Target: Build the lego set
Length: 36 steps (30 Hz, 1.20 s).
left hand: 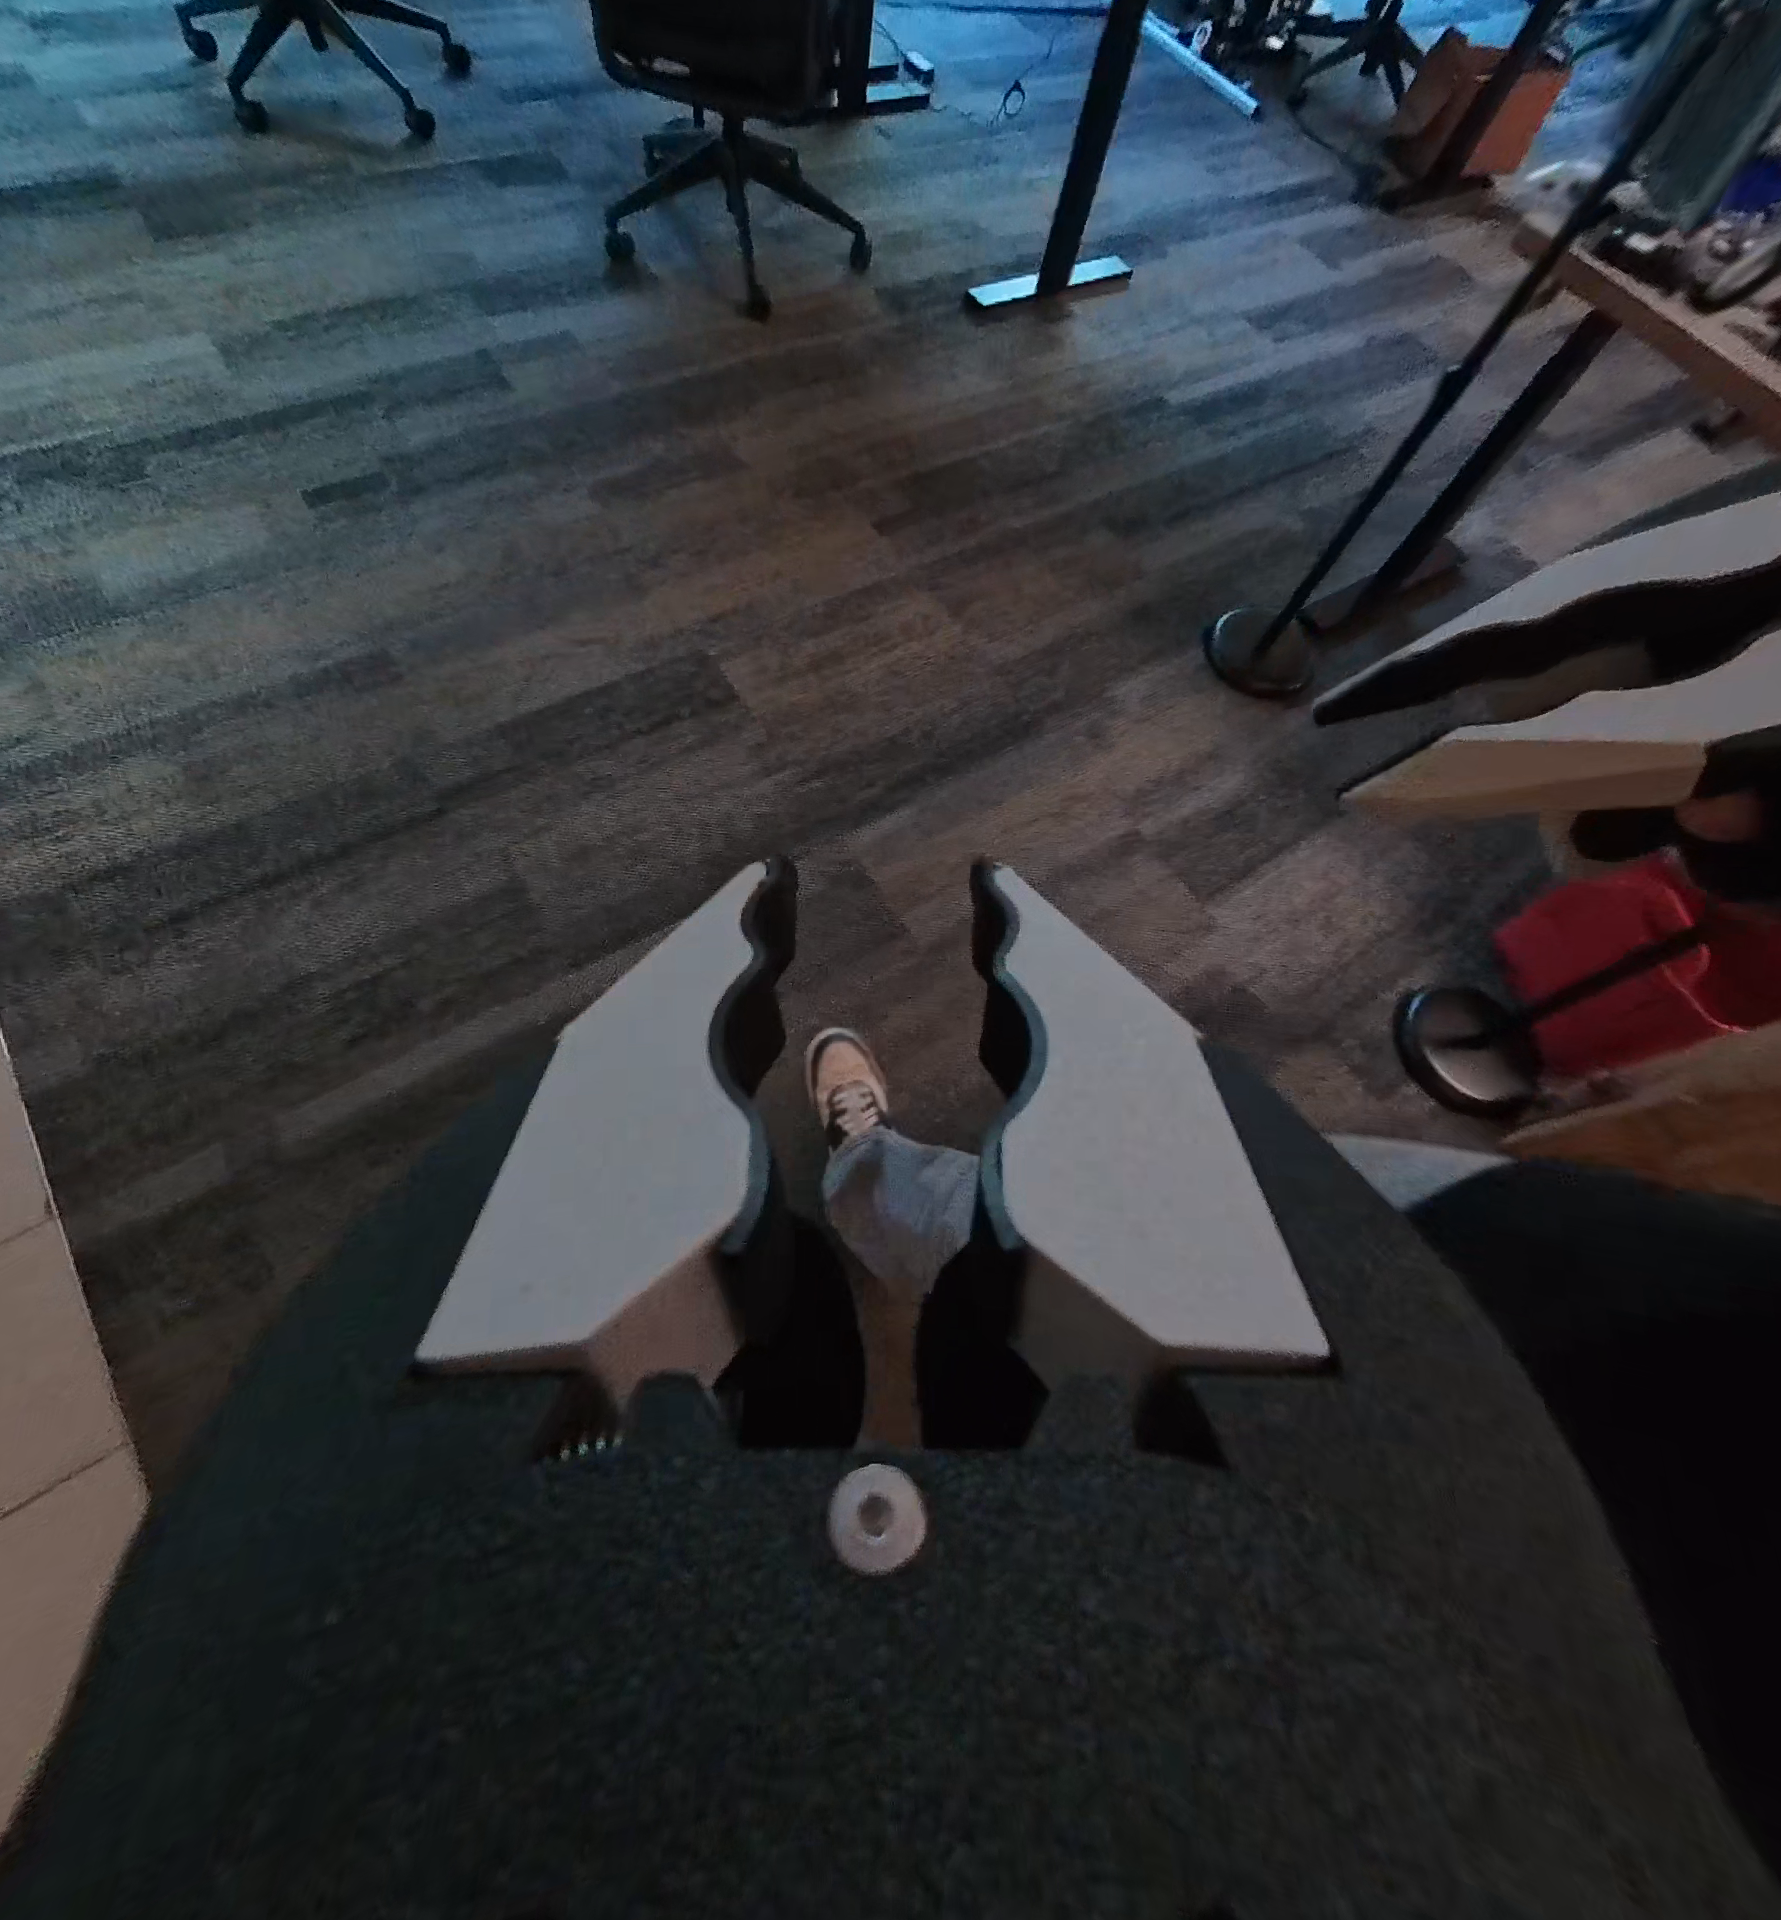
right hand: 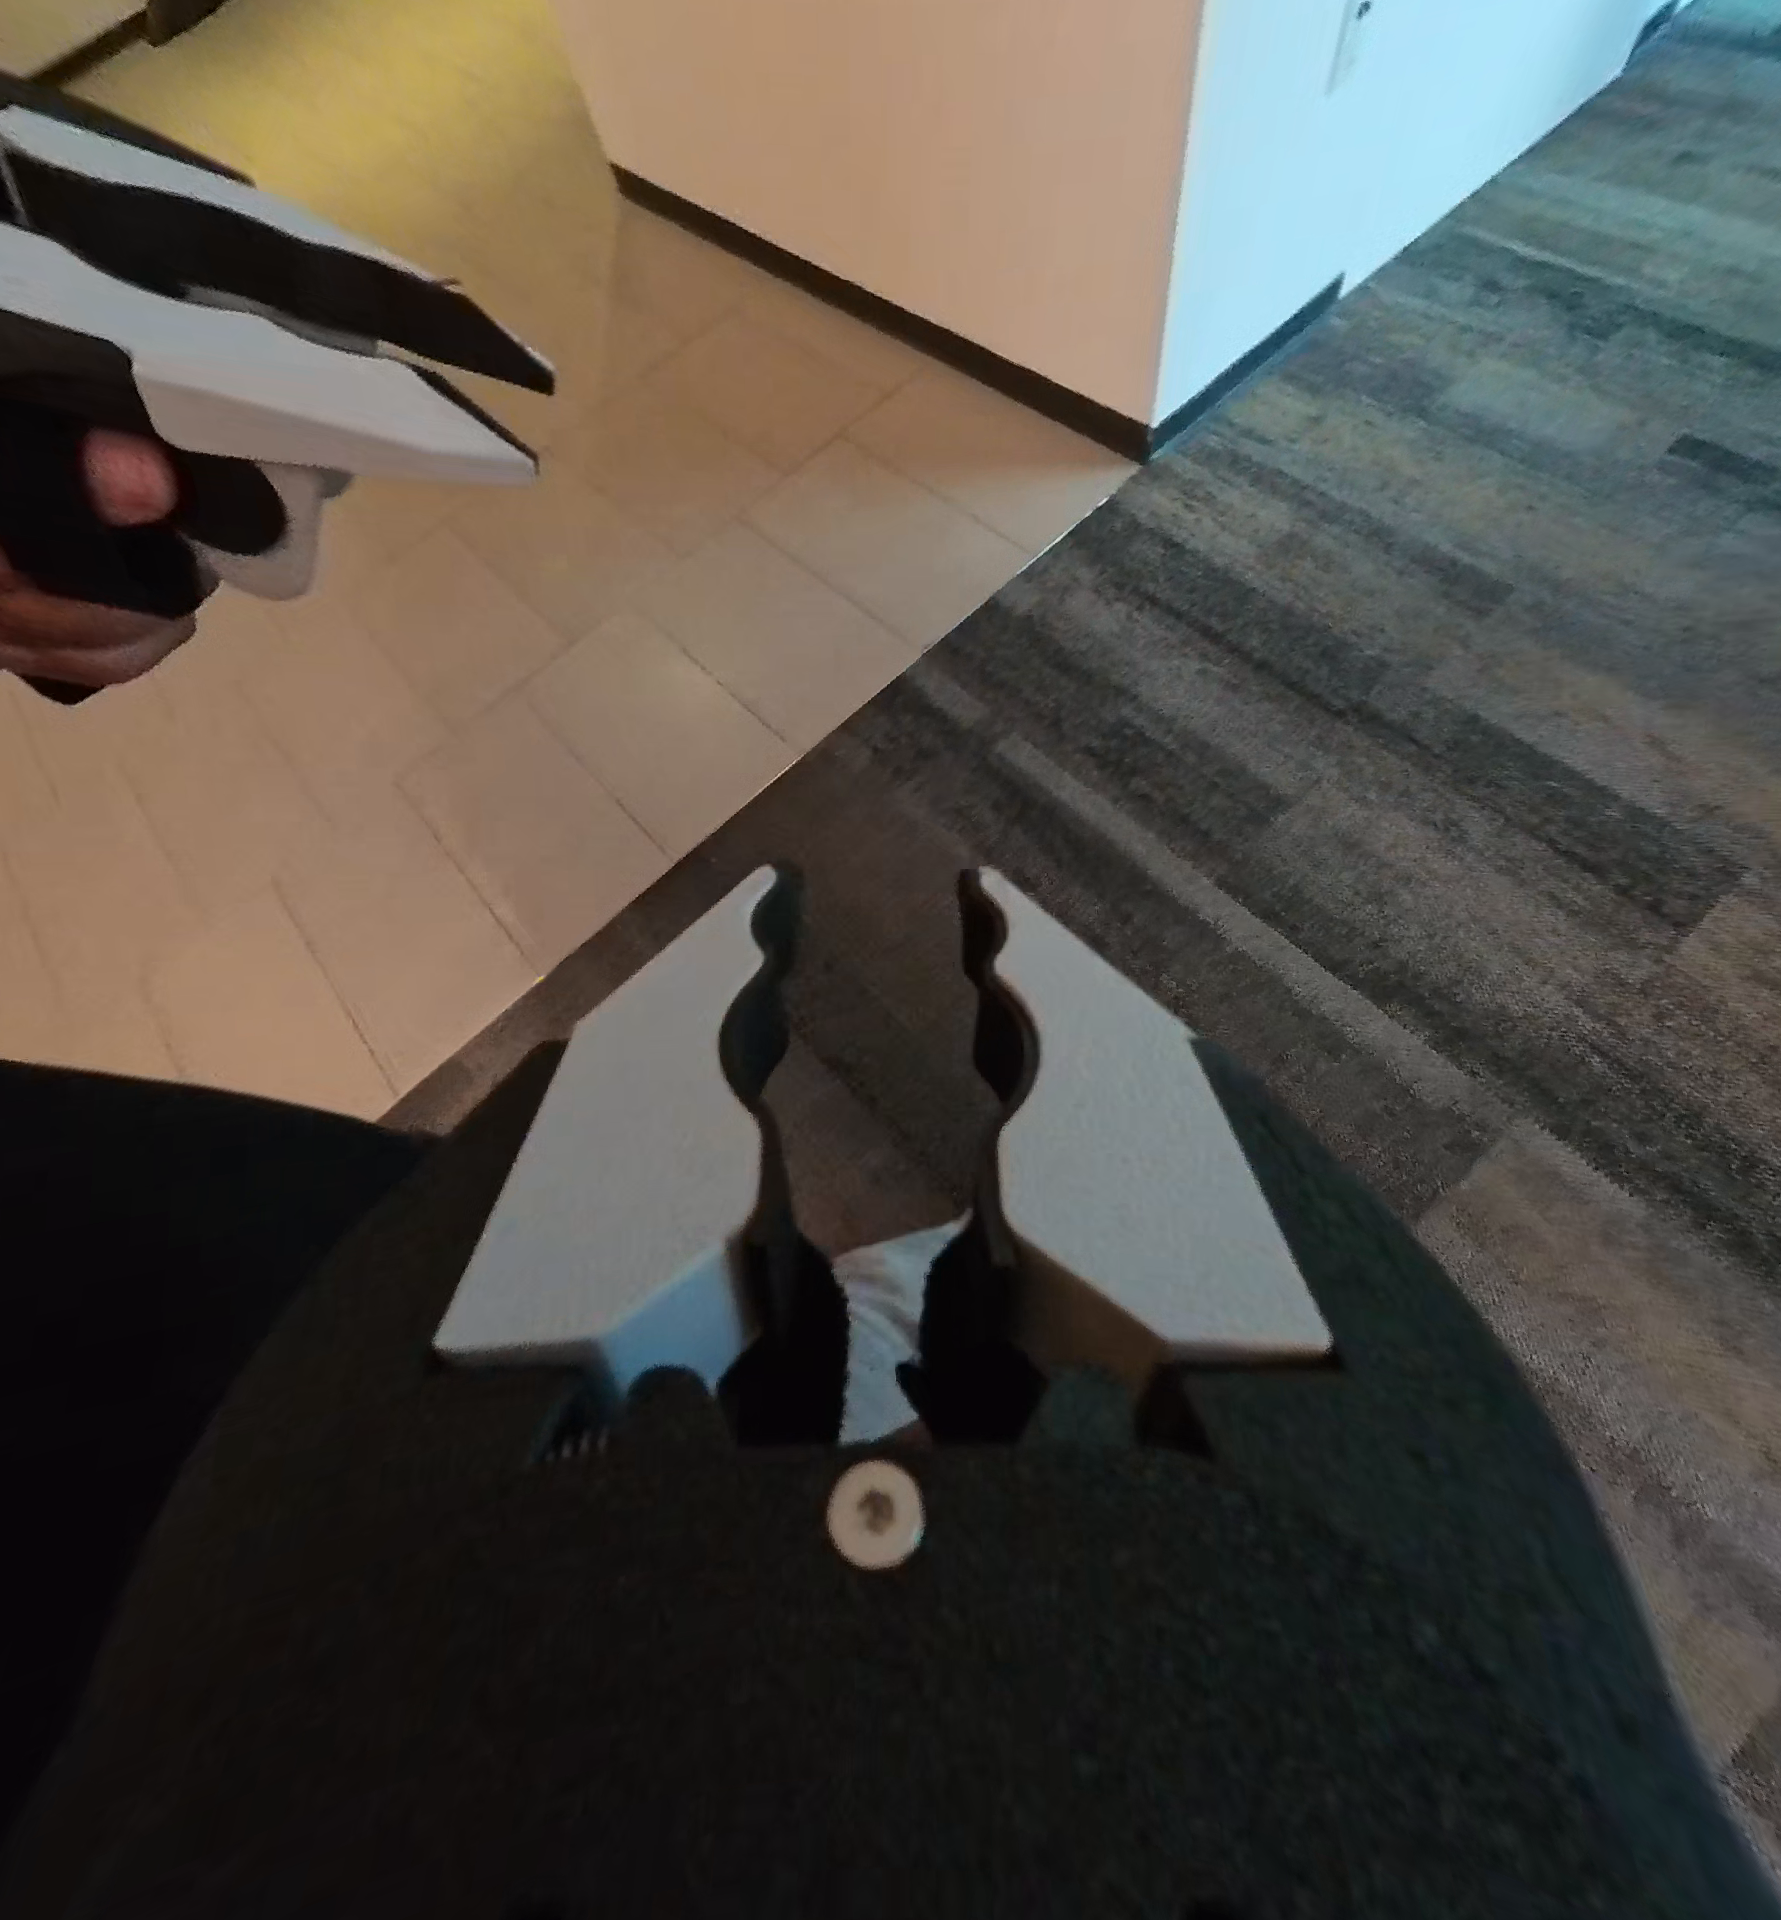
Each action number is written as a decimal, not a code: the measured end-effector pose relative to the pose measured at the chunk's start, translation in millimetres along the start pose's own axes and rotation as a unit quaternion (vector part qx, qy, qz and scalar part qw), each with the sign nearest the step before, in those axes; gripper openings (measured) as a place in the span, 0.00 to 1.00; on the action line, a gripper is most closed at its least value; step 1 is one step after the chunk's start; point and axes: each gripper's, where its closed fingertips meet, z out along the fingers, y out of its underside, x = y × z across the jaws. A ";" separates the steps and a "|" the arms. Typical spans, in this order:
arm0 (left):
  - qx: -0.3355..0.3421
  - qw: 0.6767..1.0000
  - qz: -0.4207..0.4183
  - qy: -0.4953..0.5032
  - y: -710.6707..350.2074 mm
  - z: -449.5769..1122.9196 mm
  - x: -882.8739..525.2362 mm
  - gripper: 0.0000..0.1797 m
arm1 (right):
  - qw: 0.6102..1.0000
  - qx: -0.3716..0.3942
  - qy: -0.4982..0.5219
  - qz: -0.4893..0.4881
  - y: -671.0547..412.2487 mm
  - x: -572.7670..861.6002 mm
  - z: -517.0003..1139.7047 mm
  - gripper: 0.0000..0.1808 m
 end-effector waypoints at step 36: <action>0.014 0.999 0.007 0.034 -654.9 852.7 -643.9 0.17 | 0.999 -0.002 0.041 0.030 -576.9 965.3 526.2 0.20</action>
